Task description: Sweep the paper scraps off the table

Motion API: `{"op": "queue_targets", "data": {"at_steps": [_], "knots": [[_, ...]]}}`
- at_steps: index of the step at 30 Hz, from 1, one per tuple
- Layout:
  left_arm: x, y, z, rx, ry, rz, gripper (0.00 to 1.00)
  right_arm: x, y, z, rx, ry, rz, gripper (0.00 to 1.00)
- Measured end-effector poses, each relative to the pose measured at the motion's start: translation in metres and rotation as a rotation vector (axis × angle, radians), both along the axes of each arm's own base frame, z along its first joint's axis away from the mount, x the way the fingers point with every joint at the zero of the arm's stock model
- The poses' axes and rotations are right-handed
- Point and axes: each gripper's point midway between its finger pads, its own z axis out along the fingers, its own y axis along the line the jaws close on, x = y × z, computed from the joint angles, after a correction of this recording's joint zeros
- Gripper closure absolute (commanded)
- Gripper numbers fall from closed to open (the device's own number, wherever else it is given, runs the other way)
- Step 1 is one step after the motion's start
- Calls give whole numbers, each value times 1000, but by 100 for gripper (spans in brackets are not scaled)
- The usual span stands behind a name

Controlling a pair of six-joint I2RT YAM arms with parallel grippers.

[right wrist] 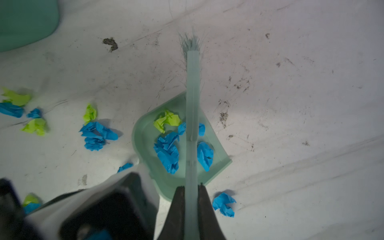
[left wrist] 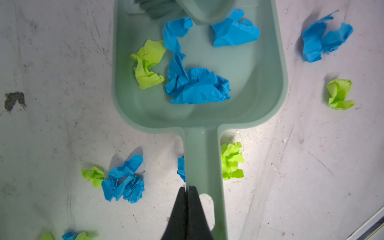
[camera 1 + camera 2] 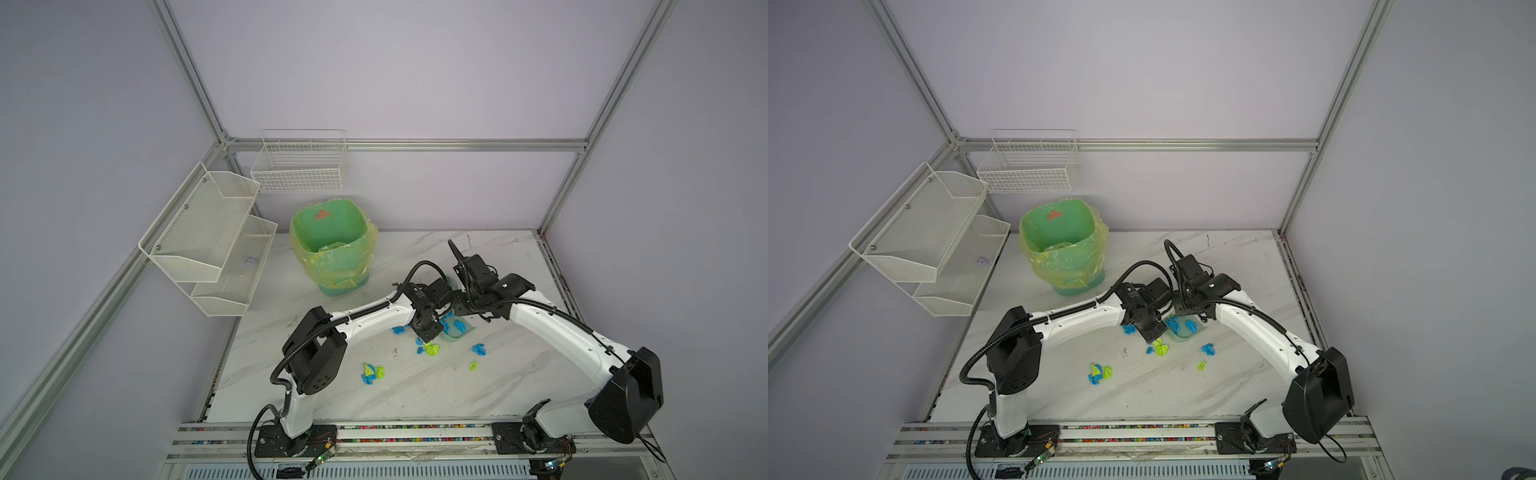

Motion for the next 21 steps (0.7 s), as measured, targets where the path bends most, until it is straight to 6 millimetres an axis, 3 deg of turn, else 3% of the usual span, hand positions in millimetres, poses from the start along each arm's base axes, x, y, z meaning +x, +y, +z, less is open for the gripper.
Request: {"op": "queue_targets", "data": {"at_steps": [6,13,21], "knots": [[5,4,-4,2,-2,20,100,-14,8,39,109,-33,-9,100],[6,5,-11,-1,-7,28,100,-16,-3,45,82,-33,-60,100],[10,10,-23,5,-43,51,100,-8,-37,54,-32,-86,-169,100]]}}
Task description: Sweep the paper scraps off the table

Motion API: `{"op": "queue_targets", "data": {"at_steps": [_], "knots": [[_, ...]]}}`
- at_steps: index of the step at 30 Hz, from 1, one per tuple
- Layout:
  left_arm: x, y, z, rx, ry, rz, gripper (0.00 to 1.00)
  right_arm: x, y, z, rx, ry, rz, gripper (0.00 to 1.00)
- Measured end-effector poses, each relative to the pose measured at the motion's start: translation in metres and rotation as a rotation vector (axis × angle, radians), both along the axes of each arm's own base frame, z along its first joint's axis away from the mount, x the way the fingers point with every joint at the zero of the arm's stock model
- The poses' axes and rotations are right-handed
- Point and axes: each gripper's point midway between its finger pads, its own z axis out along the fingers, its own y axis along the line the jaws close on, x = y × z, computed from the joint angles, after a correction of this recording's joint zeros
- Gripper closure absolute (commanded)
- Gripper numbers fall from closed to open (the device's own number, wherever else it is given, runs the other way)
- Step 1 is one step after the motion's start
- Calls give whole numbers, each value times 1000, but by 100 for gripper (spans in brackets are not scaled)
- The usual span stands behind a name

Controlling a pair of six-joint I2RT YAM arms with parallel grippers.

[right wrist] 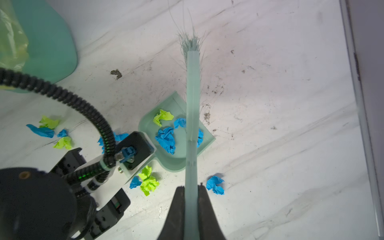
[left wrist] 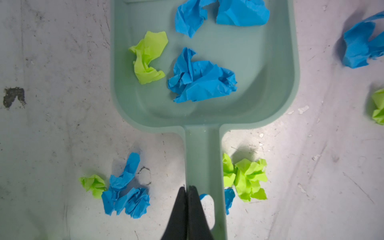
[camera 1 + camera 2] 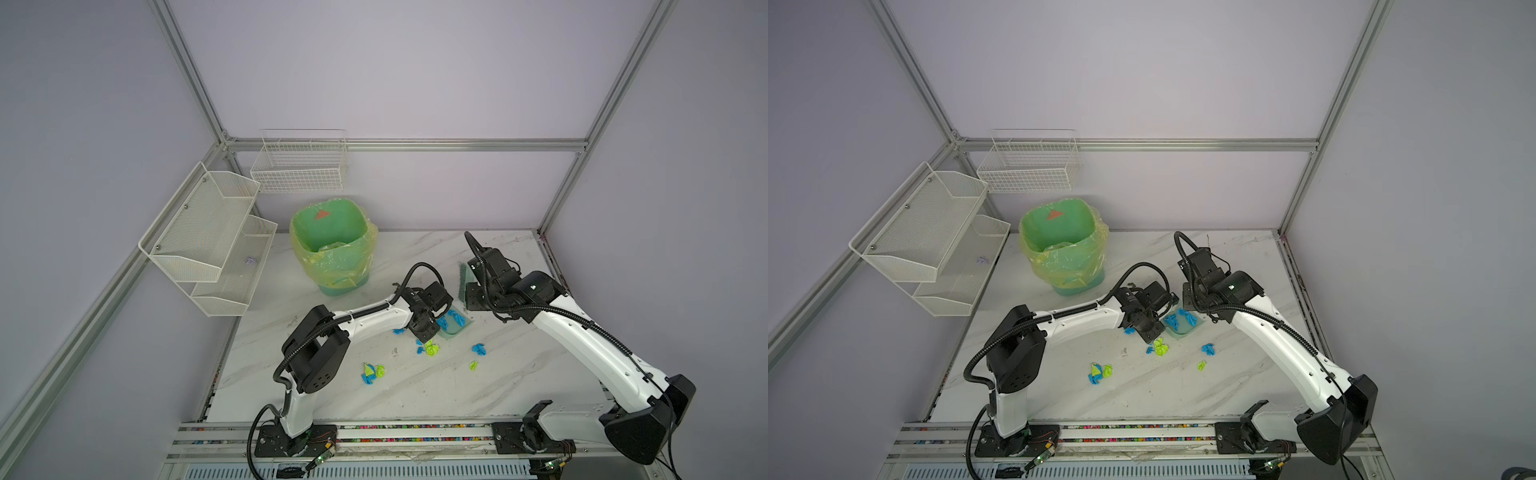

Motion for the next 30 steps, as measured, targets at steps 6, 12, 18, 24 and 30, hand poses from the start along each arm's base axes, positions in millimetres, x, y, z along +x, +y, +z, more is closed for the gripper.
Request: {"op": "queue_targets", "data": {"at_steps": [6,12,18,24,30], "knots": [[5,1,0,-13,-40,14,100,8,-21,2,-47,-24,-63,100],[8,1,5,-41,-73,36,100,13,-31,2,-79,-30,-75,100],[10,-1,10,-69,-93,45,100,14,-26,-4,-79,-17,-46,100],[12,-3,10,-93,-100,63,100,16,-14,-11,-29,-4,-11,100],[12,-3,15,-125,-120,73,100,17,-10,-12,-14,-4,-3,100]]}}
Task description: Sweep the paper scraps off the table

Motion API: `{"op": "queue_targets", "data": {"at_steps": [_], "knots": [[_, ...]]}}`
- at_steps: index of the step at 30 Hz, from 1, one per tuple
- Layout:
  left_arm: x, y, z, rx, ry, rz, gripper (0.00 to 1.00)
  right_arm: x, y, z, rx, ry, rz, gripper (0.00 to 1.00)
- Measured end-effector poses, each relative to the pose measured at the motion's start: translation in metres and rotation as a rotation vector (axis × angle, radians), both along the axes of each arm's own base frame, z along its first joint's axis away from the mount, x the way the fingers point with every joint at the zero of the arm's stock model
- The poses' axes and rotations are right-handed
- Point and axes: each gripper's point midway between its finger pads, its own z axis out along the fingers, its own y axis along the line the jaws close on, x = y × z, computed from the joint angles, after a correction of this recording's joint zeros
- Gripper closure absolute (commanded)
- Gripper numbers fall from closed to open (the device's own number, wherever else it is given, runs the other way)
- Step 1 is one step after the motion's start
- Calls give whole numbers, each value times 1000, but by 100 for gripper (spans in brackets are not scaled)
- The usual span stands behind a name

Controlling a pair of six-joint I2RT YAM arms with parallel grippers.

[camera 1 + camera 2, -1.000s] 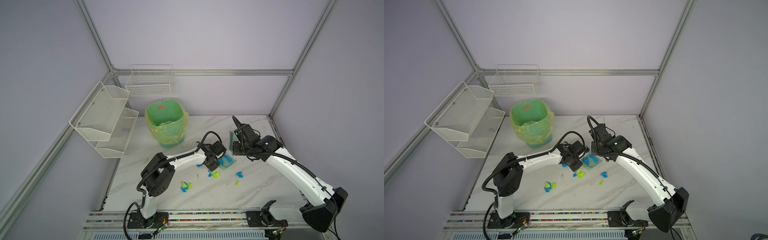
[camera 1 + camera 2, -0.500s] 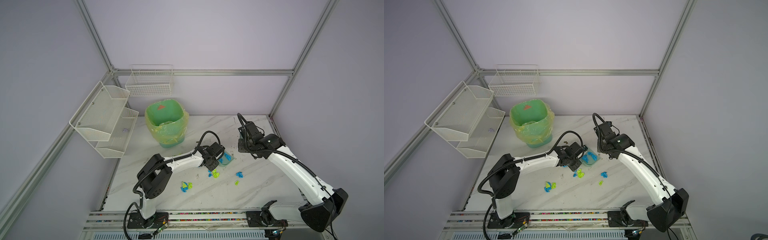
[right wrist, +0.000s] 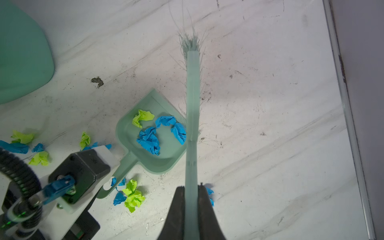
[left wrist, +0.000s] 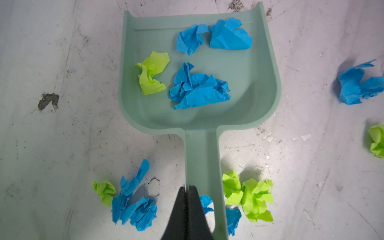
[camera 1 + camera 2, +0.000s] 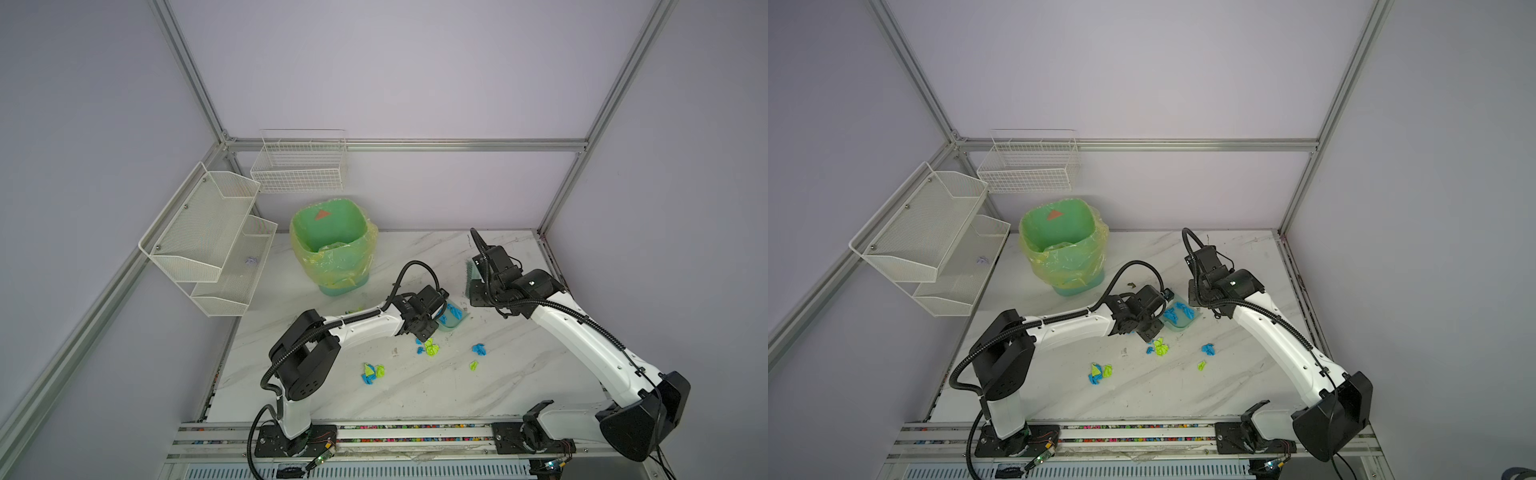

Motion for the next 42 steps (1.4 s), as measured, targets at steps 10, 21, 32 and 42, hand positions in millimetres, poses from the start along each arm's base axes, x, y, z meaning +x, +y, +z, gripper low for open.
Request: {"op": "queue_targets", "data": {"at_steps": [10,21,32,42], "knots": [[1,-1,12,-61,-37,19,100,4,-2,-5,-25,5,-12,100],[0,5,20,-93,-75,29,100,11,-2,-12,-51,16,-15,100],[-1,4,11,-92,-52,44,100,17,3,-18,-53,22,-8,100],[2,5,18,-114,-71,66,100,17,-5,-6,-37,-8,-30,100]]}}
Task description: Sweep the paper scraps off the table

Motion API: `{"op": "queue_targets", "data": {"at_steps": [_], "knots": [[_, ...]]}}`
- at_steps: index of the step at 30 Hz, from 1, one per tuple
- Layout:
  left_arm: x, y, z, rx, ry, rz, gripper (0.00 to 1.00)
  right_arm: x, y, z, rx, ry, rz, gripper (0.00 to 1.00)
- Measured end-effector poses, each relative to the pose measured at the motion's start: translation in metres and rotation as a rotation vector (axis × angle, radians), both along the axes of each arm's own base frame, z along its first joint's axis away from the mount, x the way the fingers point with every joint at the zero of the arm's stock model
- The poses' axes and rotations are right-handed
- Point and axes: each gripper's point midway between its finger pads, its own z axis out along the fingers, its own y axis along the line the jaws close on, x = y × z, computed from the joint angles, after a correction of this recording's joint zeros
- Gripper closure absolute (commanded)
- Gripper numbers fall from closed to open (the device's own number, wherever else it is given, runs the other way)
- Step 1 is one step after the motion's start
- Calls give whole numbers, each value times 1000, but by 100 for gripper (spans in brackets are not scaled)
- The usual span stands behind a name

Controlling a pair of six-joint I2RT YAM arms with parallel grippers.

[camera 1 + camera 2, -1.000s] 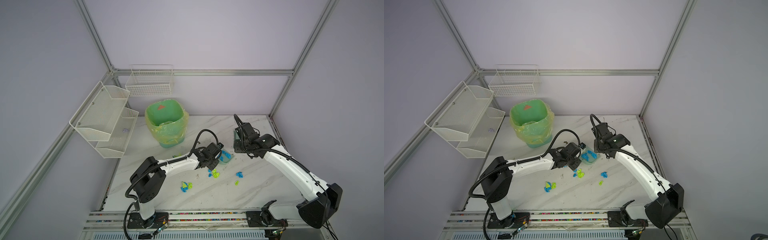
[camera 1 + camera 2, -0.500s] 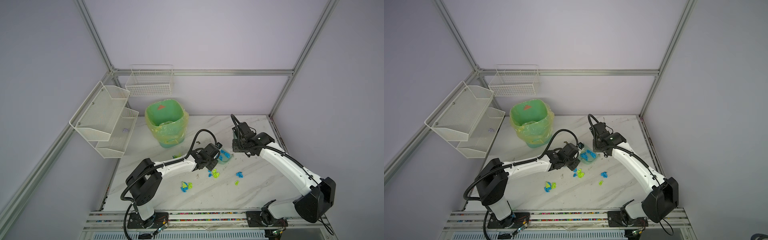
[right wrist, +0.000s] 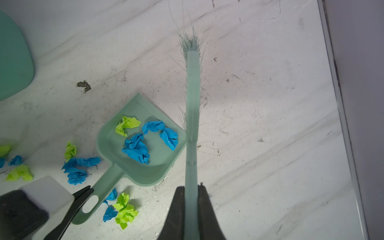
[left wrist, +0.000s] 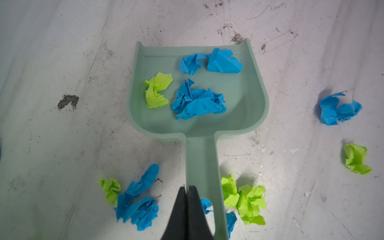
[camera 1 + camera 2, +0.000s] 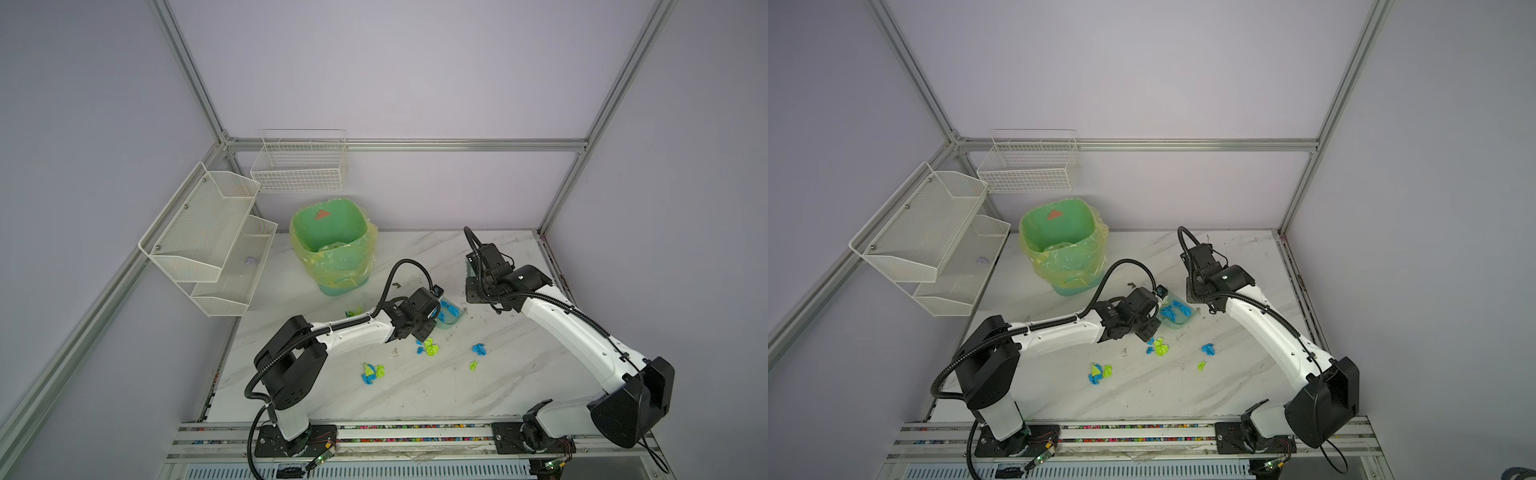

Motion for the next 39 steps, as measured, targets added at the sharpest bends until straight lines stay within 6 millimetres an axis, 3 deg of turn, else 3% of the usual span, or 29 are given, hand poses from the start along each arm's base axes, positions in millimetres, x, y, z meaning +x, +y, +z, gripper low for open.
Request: {"op": "queue_targets", "data": {"at_steps": [5,10,23,32,39], "knots": [[3,5,27,-45,-58,28,100,3,-15,29,33,-77,-43,100],[8,13,58,-80,-128,67,100,2,-24,41,46,-111,-67,100],[12,45,102,-59,-215,120,100,4,-29,40,46,-115,-81,100],[27,62,177,-112,-330,163,100,2,-29,35,54,-120,-75,100],[37,90,222,-116,-400,216,100,-3,-29,30,72,-120,-62,100]]}}
